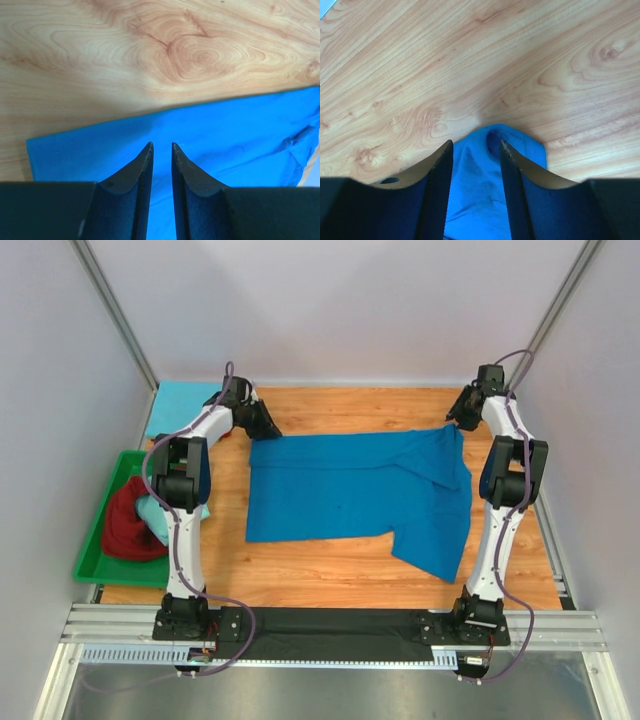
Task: Fold and stack the t-shirts
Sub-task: Fold the tshirt
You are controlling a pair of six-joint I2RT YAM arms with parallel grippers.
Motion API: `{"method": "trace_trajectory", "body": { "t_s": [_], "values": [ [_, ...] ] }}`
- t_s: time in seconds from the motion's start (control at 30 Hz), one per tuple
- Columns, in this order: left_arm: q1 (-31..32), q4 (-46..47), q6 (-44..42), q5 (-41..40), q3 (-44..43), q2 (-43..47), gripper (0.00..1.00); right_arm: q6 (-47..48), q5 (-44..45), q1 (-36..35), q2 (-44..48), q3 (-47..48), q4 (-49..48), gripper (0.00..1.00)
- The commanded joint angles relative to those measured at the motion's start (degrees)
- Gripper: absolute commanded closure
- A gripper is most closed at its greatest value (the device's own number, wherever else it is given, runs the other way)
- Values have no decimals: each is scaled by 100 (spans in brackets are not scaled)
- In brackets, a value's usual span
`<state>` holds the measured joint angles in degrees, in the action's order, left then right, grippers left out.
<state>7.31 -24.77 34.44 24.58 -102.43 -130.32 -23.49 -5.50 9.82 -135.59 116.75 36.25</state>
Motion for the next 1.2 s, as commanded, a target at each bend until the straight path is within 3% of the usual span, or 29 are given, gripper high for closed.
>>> {"method": "trace_trajectory", "body": {
  "t_s": [0.0,0.27,0.57,0.83,0.93,0.97,1.03,1.07,1.17],
  "values": [
    [-72,-167,90,-207,-321,-72,72,64,23,19,-152,296,-118,57],
    [-72,-669,107,-524,-488,-239,72,-60,5,28,-214,182,-109,60],
    [-98,-1275,581,-1016,-585,-511,75,-25,268,203,85,155,-48,100],
    [-142,-1434,679,-955,-585,-591,76,195,-38,643,139,23,-83,99],
    [-116,-1469,521,-946,-559,-355,75,213,-382,644,67,190,189,71],
    [-72,-1460,416,-937,-567,-275,70,221,-391,644,111,208,346,54],
    [-20,-1574,292,-928,-672,22,62,213,-207,626,287,252,636,46],
    [77,-1661,213,-937,-699,129,49,265,-93,626,366,365,1038,40],
    [226,-1959,-190,-990,-892,560,38,327,76,582,813,166,1454,38]
  ]
}}
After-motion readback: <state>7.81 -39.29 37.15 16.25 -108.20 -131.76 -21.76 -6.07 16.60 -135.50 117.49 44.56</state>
